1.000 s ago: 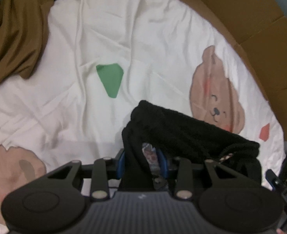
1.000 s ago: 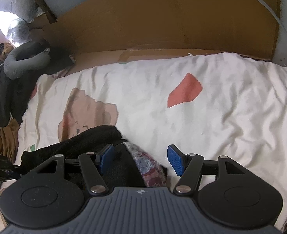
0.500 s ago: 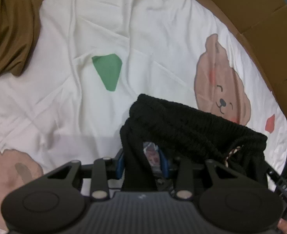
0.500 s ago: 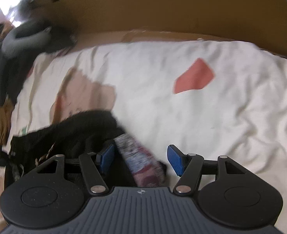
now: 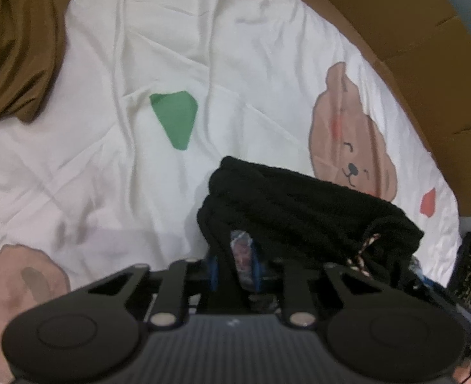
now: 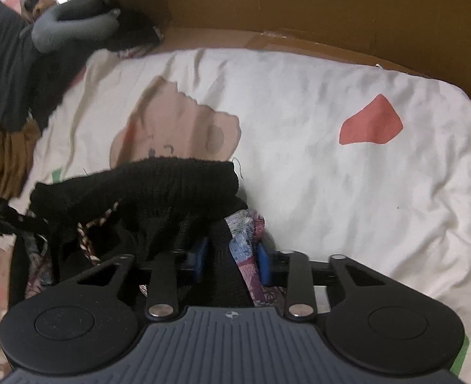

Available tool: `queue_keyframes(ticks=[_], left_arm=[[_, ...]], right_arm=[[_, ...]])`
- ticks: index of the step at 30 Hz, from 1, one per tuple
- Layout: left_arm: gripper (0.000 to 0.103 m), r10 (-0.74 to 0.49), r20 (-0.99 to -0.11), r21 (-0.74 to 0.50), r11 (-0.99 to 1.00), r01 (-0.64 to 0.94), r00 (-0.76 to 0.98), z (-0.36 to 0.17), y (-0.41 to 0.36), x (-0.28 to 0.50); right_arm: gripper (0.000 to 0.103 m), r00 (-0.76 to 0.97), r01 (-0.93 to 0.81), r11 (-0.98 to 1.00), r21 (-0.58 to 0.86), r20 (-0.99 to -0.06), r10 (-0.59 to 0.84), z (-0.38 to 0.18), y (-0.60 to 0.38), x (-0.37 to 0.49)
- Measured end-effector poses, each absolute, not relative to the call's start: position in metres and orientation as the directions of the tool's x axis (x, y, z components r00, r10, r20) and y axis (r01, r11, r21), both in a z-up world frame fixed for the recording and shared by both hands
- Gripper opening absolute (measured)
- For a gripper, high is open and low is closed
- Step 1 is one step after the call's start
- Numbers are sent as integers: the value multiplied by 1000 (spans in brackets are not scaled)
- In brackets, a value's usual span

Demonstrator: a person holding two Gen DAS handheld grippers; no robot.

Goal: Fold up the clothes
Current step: 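Pull the garment edge with the left tool toward the right tool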

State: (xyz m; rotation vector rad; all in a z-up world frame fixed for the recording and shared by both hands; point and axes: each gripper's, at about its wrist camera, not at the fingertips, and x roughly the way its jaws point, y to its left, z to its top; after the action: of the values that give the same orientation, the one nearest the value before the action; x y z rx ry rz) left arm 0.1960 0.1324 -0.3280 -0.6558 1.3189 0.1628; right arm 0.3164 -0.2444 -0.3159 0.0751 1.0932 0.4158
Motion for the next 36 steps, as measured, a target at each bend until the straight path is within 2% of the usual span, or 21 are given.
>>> queue_keyframes(ticks=[1,3,7,14,23,28,33,36], left_arm=[[13,-252,-928,-357,813,-459,275,-326,132,196],[12,-258,-921,-368,819,-440,292,-320,131,197],[11,-278,-904,-399,821,-409,325,-306,132,206],[10,-276,-878,-423,830,-364,391,-278,143,236],[10,-235,-885,-362,890,-277,403,-261,132,289],[10,-221,-889,-342,903,-260,400,-259,128,316],[10,-178,-924,-254,948,-193,339,-280,116,340],[18,-132,-940,-204,957,-208,315,-300,114,339]], right_arm=[[19,389,-293,924,247,-852,351,-317,-242,316],[14,398,-291,930,223,-856,329,-315,-242,316],[11,455,-255,954,155,-852,260,-301,-249,312],[10,552,-209,973,100,-809,202,-257,-272,303],[10,634,-168,983,68,-757,161,-219,-281,302],[10,650,-138,990,39,-750,121,-216,-286,316],[11,620,-107,992,62,-776,116,-239,-289,333],[14,576,-81,987,135,-802,157,-265,-290,337]])
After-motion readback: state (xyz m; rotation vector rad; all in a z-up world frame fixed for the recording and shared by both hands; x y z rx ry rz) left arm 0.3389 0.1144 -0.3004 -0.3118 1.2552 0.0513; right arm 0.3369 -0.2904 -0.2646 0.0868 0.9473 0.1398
